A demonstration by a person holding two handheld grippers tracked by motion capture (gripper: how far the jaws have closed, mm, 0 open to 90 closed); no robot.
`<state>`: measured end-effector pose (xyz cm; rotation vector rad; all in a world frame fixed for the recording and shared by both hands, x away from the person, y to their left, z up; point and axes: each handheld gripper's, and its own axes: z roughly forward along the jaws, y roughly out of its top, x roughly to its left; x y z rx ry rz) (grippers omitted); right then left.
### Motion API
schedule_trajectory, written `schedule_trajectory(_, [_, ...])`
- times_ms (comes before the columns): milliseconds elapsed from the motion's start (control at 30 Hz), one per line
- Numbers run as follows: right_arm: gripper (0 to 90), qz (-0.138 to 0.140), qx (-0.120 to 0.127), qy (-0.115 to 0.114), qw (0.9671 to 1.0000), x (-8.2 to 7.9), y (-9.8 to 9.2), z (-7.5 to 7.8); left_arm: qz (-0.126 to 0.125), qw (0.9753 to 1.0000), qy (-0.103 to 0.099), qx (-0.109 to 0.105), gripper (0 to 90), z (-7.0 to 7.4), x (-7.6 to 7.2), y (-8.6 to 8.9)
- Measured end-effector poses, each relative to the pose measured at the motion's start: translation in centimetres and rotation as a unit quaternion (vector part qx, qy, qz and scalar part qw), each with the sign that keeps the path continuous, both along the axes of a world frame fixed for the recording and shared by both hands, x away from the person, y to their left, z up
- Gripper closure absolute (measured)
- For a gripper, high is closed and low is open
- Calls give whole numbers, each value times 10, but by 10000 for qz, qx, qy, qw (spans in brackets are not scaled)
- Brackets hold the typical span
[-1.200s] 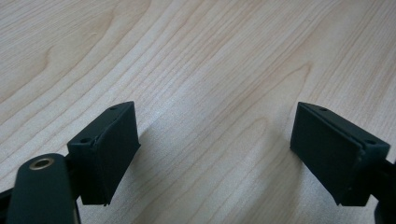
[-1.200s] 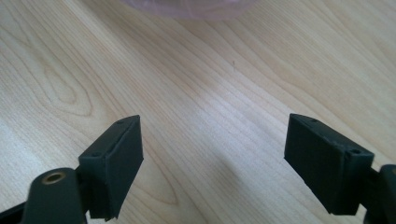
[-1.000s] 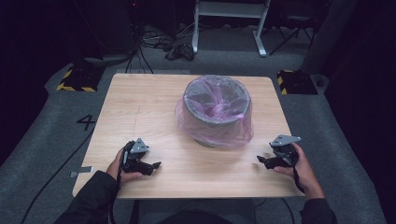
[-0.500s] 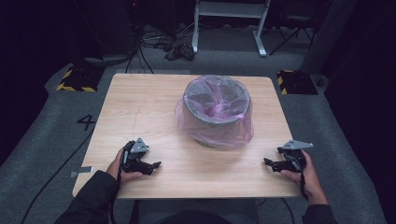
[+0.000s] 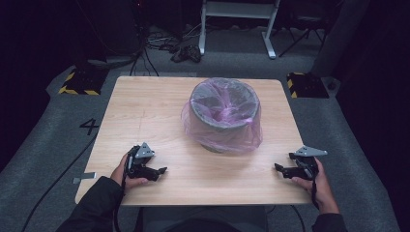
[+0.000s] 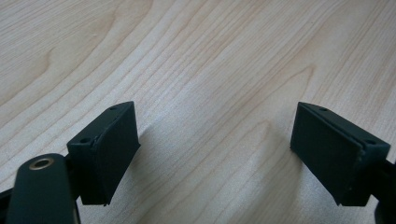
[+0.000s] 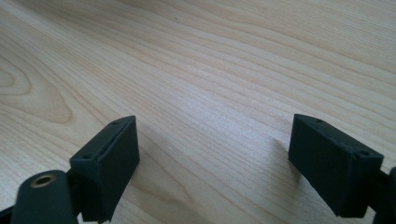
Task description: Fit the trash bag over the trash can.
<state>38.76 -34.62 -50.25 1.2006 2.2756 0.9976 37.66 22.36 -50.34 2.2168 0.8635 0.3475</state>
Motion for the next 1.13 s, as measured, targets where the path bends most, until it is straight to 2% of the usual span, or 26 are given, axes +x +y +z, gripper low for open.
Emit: schedule_trajectory(1133, [160,23,-10,-8,10000,1,0,0,-35,10000,-7,4,149,0,2,0])
